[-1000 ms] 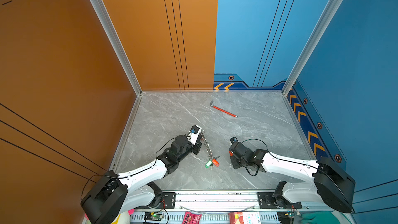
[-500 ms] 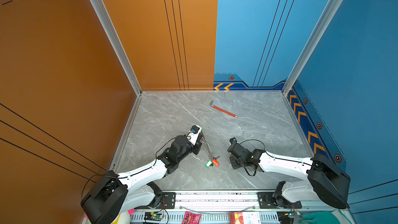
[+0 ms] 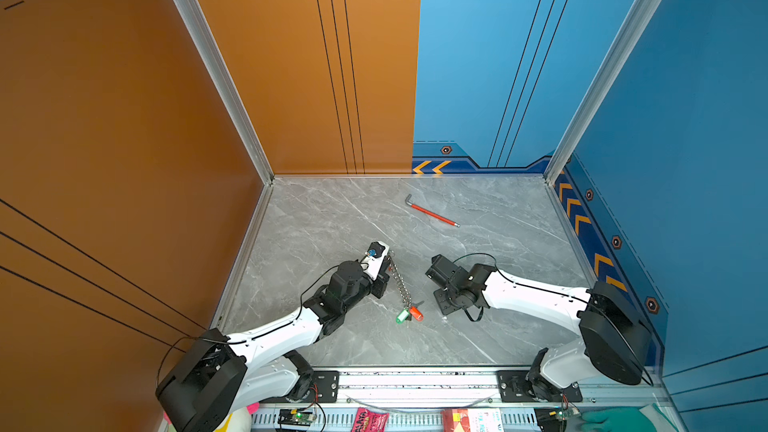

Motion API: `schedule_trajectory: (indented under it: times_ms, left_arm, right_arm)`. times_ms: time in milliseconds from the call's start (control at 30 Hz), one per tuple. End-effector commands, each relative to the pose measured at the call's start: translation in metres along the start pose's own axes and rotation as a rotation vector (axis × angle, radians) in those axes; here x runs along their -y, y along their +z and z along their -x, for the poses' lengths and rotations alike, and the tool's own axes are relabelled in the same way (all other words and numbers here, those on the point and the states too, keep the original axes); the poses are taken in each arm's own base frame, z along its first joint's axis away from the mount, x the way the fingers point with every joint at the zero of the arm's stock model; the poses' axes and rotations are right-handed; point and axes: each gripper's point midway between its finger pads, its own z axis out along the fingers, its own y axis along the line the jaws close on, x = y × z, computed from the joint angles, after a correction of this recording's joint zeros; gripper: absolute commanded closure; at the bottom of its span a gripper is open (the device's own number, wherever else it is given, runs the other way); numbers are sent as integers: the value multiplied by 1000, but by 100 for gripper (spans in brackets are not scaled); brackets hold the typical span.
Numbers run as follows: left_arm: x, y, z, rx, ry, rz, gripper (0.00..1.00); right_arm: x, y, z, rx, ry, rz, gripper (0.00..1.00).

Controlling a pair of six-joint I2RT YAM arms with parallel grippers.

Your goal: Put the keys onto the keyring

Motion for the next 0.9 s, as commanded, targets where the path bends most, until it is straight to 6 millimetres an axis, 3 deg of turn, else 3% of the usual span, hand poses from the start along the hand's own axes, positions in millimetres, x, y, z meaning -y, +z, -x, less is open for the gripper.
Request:
schedule_trajectory:
  times_ms: [0,267,533,867]
  left_arm:
    - [1,0,2,-2,14,-12,100]
    - [1,0,2,0,16,-11,100]
    - [0,0,3,0,18,-5,100]
    - [0,0,2,-3,18,-6,100]
  right_arm:
    - [12,-8,-29,-180,-58,-43,100]
    - [14,-21,-30,-273,-109,-29,100]
    - [6,3,-34,-366,-159,-61,100]
    - [5,10,-35,-390,-176,-71,100]
